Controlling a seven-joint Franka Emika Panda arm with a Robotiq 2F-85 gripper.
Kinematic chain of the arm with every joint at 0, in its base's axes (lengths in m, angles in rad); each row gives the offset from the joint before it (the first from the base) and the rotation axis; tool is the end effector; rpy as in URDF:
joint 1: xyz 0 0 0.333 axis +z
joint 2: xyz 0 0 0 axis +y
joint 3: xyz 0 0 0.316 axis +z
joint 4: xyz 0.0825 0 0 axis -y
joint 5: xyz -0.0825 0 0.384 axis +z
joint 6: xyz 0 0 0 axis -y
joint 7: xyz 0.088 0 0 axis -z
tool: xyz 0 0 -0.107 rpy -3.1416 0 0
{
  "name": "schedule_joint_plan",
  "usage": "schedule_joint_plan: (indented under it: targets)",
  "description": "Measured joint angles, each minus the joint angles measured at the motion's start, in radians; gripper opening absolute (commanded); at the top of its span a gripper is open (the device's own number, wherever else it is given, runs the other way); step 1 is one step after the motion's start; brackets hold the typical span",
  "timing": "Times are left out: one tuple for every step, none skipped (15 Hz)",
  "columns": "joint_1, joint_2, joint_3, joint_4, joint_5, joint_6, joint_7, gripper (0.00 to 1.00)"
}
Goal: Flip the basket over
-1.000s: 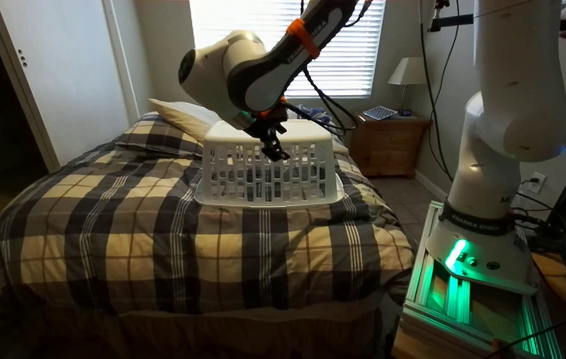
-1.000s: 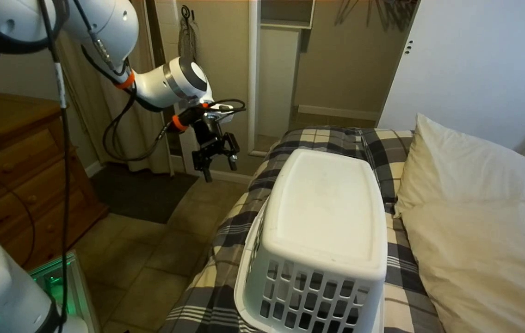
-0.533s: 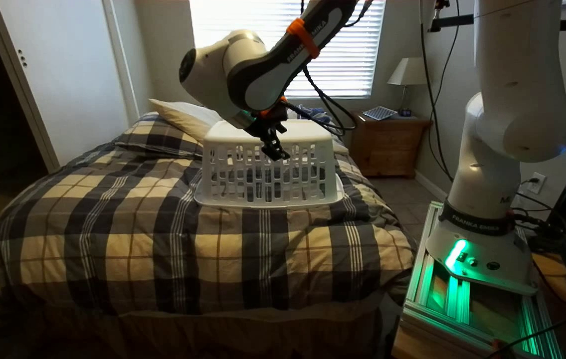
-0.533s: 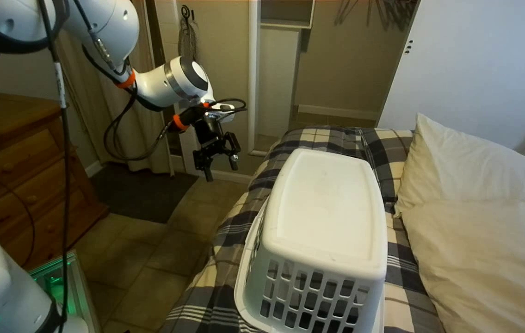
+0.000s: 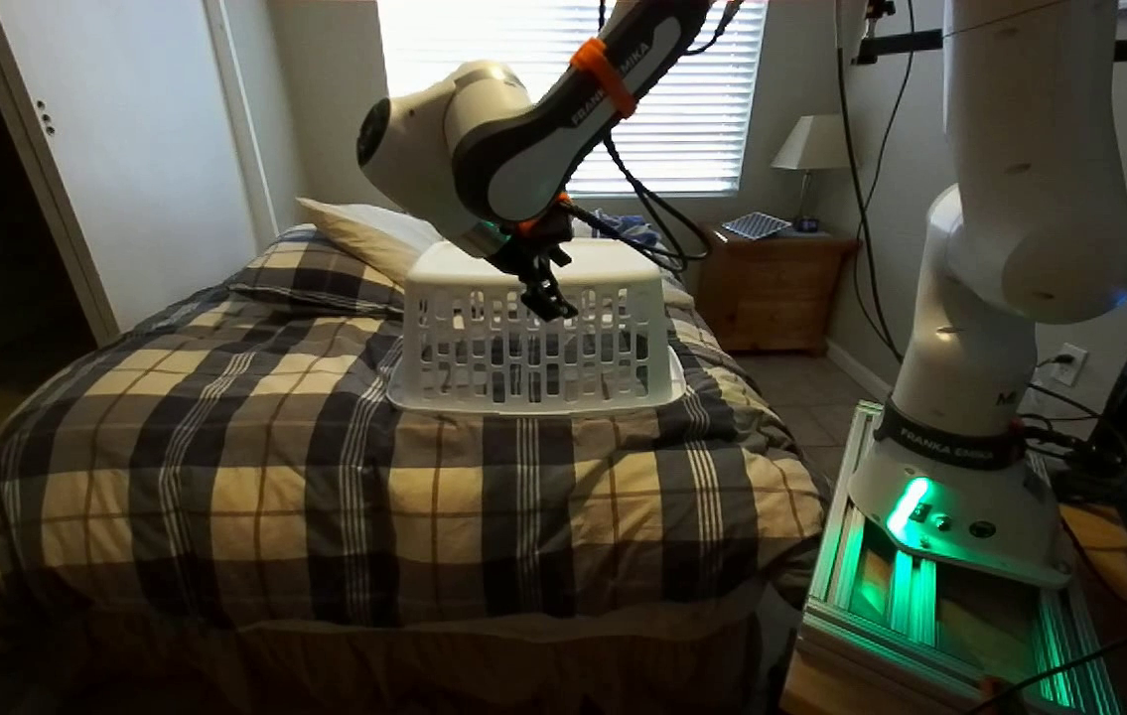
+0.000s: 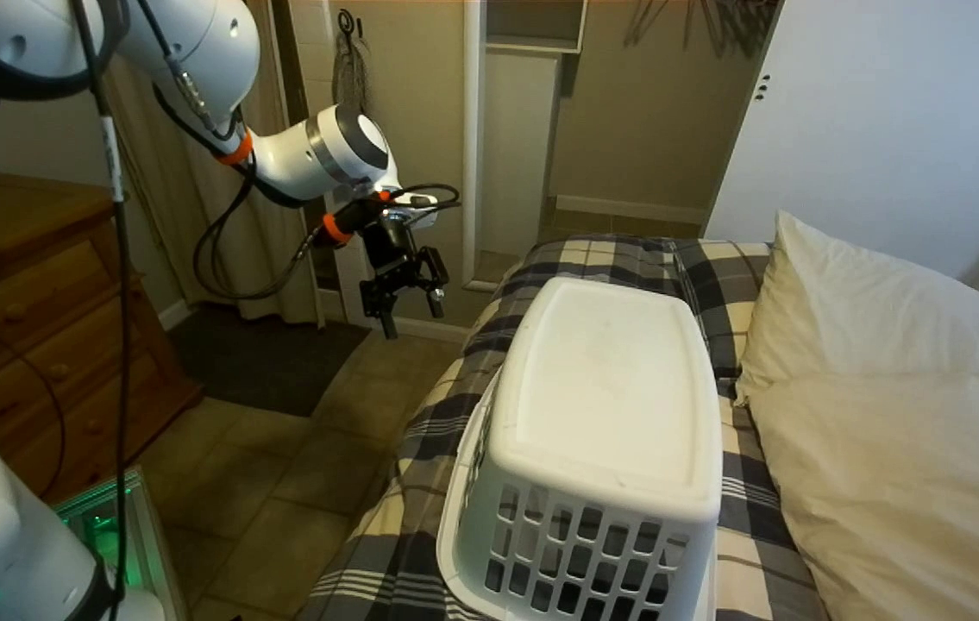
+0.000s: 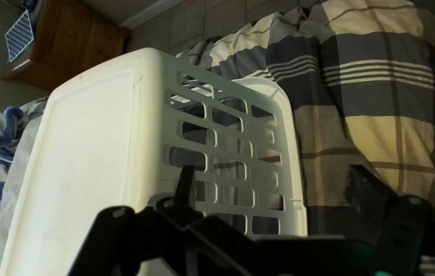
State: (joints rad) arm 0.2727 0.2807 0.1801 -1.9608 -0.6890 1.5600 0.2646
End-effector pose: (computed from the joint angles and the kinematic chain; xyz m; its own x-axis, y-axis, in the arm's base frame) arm 0.5122 0.1694 0.3194 0.8524 0.2026 -0.4820 0.4919 -0.6231 0.6080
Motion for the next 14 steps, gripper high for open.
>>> schedule_joint_plan:
  targets:
    - [0.0,0.0,0.0,0.0,0.0,0.0,0.0,1.0]
    - [0.0,0.0,0.0,0.0,0.0,0.0,0.0,1.0]
    - [0.0,0.002,-0.001,0.0,0.0,0.0,0.002,1.0]
    - [0.0,0.006,-0.001,-0.001,-0.004,0.002,0.008,1.0]
    - [0.0,0.012,-0.002,-0.004,-0.013,0.015,0.022,1.0]
    - [0.0,0.02,-0.004,-0.007,-0.016,0.033,0.037,1.0]
    - [0.0,0.029,-0.006,-0.014,-0.026,0.063,0.062,1.0]
    - [0.0,0.037,-0.009,-0.025,-0.048,0.109,0.095,1.0]
    - [0.0,0.045,-0.012,-0.04,-0.079,0.164,0.137,1.0]
    - [0.0,0.052,-0.016,-0.056,-0.11,0.223,0.179,1.0]
    - [0.0,0.059,-0.022,-0.071,-0.139,0.279,0.217,1.0]
    - [0.0,0.066,-0.028,-0.086,-0.169,0.333,0.255,1.0]
    - [0.0,0.073,-0.036,-0.098,-0.198,0.383,0.29,1.0]
    - [-0.001,0.081,-0.046,-0.109,-0.228,0.43,0.32,1.0]
